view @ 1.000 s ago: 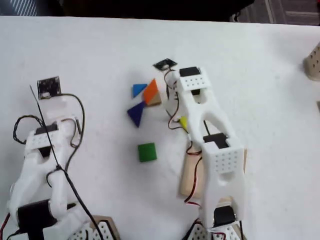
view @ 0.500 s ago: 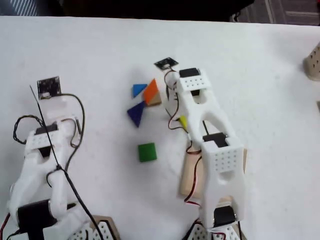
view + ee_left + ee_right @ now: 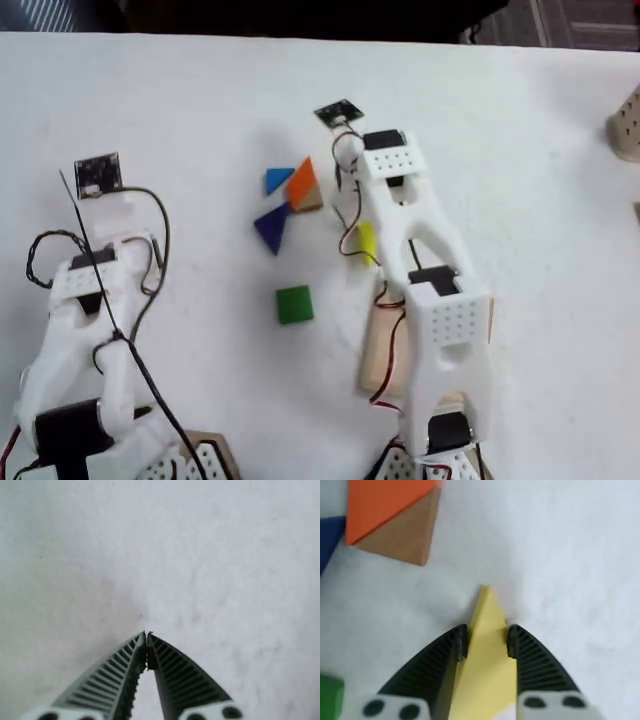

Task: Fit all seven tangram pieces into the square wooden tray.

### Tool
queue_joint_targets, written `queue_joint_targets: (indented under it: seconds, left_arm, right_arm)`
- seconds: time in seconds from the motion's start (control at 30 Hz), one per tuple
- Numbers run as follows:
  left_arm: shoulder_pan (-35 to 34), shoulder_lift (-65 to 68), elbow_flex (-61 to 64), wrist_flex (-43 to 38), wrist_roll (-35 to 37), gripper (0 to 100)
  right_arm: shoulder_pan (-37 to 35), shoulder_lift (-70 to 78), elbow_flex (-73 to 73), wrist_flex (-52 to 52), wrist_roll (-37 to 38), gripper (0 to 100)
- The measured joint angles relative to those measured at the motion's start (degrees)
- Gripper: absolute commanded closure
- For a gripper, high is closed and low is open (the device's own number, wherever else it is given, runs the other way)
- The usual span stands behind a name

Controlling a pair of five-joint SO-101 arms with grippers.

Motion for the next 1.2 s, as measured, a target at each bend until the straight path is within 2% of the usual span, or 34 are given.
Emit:
queue_joint_targets:
  seconds: [0.13,0.33,0.53,0.73,1.1,1.2]
  left_arm:
    - [0.0,0.0,0.0,0.0,0.0,98]
    - [0.0,0.0,0.0,0.0,0.0,98]
    - [0.0,0.0,0.0,0.0,0.0,98]
    - [0.0,0.0,0.0,0.0,0.0,98]
    - [0.0,0.0,0.0,0.0,0.0,98]
    - [0.0,0.0,0.0,0.0,0.0,98]
  right_arm:
    - [0.0,0.0,0.0,0.4,0.0,91.6]
    - [0.5,-4.0,1.8,2.5,-1.1,69.2]
    - [0.7,-10.5,12.9,-0.4,-7.5,73.4]
    - [1.3,-14.4,22.3,-4.5,-9.9,73.8]
    - [1.1,-12.7,22.3,-6.3,-12.7,74.1]
    - [1.1,-11.5,20.9,-4.9,-12.7,78.9]
